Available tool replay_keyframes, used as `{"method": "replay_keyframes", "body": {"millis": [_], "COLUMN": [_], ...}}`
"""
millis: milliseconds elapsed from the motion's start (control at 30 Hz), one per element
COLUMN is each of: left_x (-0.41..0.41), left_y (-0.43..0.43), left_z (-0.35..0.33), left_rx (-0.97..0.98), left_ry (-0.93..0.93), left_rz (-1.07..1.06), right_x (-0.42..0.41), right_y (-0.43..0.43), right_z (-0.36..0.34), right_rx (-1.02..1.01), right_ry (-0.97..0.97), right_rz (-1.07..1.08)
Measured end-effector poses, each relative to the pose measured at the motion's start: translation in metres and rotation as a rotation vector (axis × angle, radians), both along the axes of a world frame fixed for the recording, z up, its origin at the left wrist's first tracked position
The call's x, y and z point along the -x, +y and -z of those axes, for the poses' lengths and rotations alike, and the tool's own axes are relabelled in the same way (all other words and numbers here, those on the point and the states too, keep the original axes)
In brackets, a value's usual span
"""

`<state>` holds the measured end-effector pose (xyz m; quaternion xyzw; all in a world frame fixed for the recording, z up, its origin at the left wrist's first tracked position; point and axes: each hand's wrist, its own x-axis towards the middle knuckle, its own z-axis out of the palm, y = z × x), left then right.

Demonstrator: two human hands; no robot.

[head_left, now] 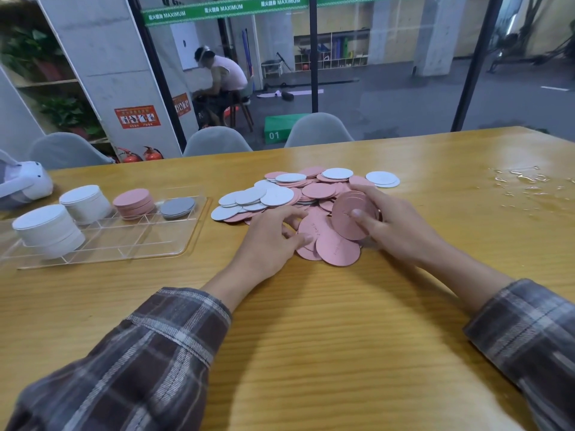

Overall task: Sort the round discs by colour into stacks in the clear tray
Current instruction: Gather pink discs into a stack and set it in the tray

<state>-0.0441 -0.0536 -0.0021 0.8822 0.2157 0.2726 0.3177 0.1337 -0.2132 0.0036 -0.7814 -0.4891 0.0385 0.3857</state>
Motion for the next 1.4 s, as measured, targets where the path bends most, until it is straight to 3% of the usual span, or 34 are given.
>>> {"method": "replay_keyframes", "body": {"millis": [533,667,867,1000,1100,1267,1400], "left_x": [-0.001,-0.004,-0.009,-0.011,-0.011,-0.008,-0.007], "left_y": [0.009,-0.001,-0.008,-0.015,-0.012,-0.009,-0.005], "left_z": [-0.006,-0.004,0.002,0.0,0.002,0.01,0.009], "left_rx": [0.186,0.242,0.27,0.309,0.191,-0.093,-0.128], "left_ry": [-0.234,-0.206,-0.207,-0.231,-0.2,0.063,0.135], "left_rz": [-0.082,0.005,-0.04,-0.019,-0.023,0.046,0.13], "right_x": [0.004,0.01,0.014,0.014,0.015,0.012,0.009], "right_y": [0.005,0.008,0.014,0.011,0.009,0.01,0.009], "right_z": [0.003,0.002,0.004,0.004,0.002,0.002,0.003], "right_rx": [-0.088,-0.116,-0.12,-0.053,-0.048,-0.088,-0.082], "right_ry": [0.084,0.114,0.252,0.109,0.068,0.054,0.062], "right_rz": [-0.014,-0.071,-0.118,-0.145,-0.13,-0.055,-0.025]}}
